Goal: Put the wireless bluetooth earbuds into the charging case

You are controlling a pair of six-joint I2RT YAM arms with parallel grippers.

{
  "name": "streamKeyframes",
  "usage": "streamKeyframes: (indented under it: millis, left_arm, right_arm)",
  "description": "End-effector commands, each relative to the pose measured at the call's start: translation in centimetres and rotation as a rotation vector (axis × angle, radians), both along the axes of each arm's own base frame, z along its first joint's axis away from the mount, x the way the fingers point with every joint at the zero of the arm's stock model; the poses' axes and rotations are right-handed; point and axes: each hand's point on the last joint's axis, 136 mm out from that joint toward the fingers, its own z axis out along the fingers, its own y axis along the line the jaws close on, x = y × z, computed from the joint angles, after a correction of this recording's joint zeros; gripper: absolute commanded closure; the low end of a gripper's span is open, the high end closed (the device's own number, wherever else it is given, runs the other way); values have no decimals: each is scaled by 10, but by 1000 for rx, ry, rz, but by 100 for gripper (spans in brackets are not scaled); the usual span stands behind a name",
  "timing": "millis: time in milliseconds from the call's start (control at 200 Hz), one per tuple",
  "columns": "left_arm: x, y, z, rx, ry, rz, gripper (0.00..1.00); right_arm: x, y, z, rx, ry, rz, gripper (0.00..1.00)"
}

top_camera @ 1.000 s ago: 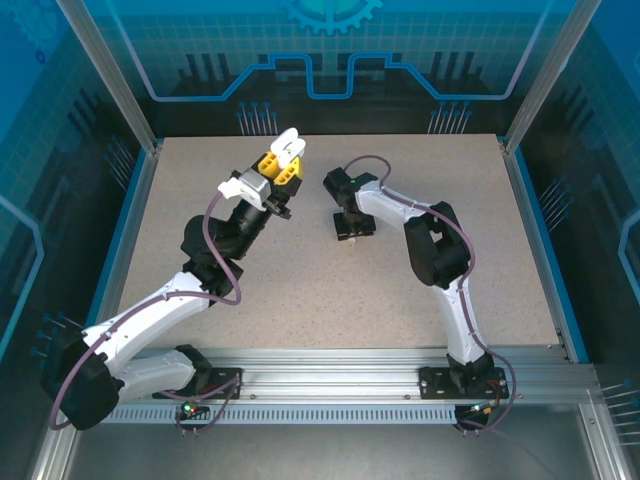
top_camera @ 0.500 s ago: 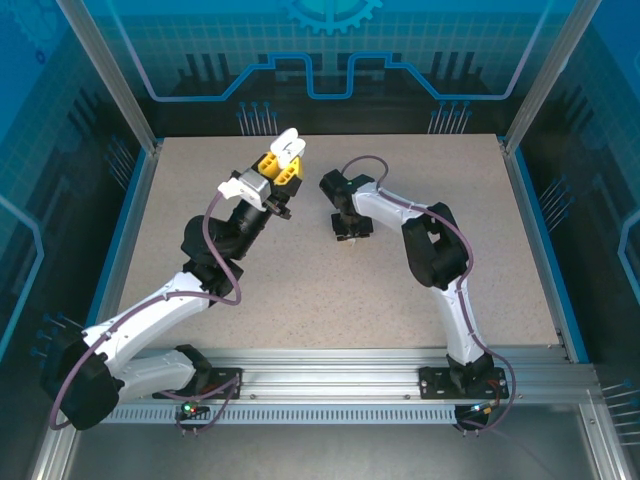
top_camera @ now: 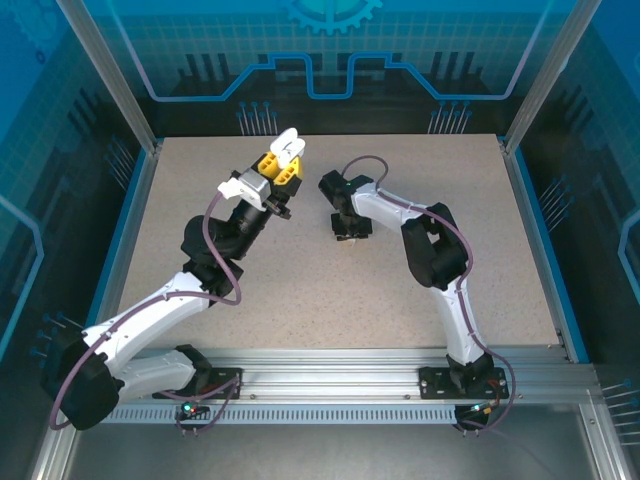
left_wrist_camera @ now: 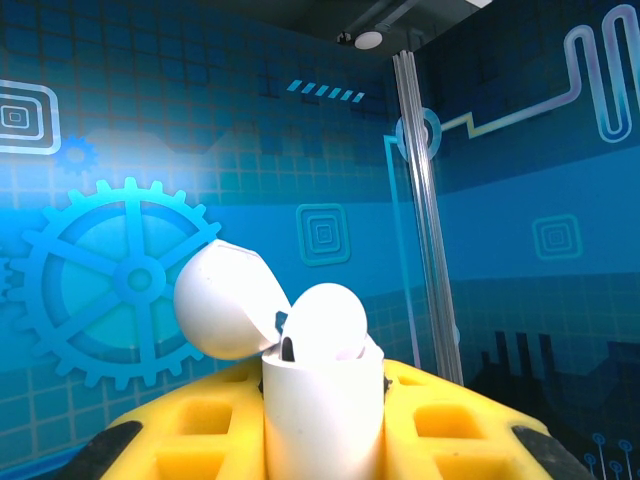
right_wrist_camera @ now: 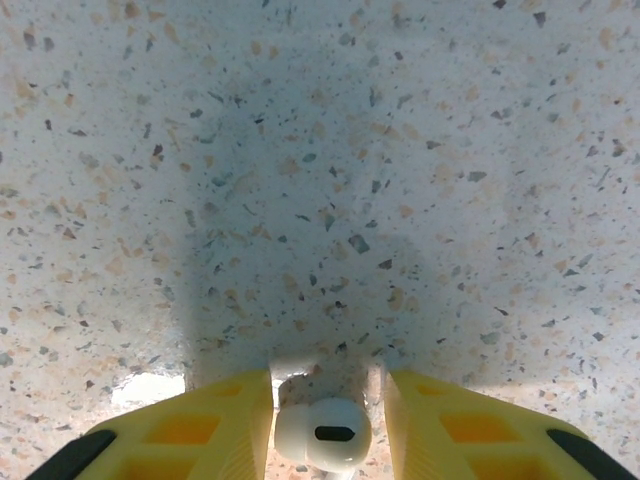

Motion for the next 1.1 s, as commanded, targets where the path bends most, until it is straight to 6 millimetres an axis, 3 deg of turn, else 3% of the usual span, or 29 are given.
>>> streamKeyframes:
  millis: [0,320,665,925,1096]
  left_arm:
    - [-4,4,7,-16,-31,18,100]
    - [-3,4,7,-20,-28,15,100]
    - [-3,4,7,-23,-26,11,100]
    - [-5,4,7,-26,-22,5,100]
    - [-6,4,9,-24,-28,7,100]
  right_arm:
    - [-25,-11,-20,-72,92,-7,67]
    - [-23,-10,-13,-63,63,-7,73]
    - [-13,-10,21,-19,-63,6,75]
    - [-20,-9,0,-24,-5,7,73]
    - [-29,-10,-13,-21,32,-1,67]
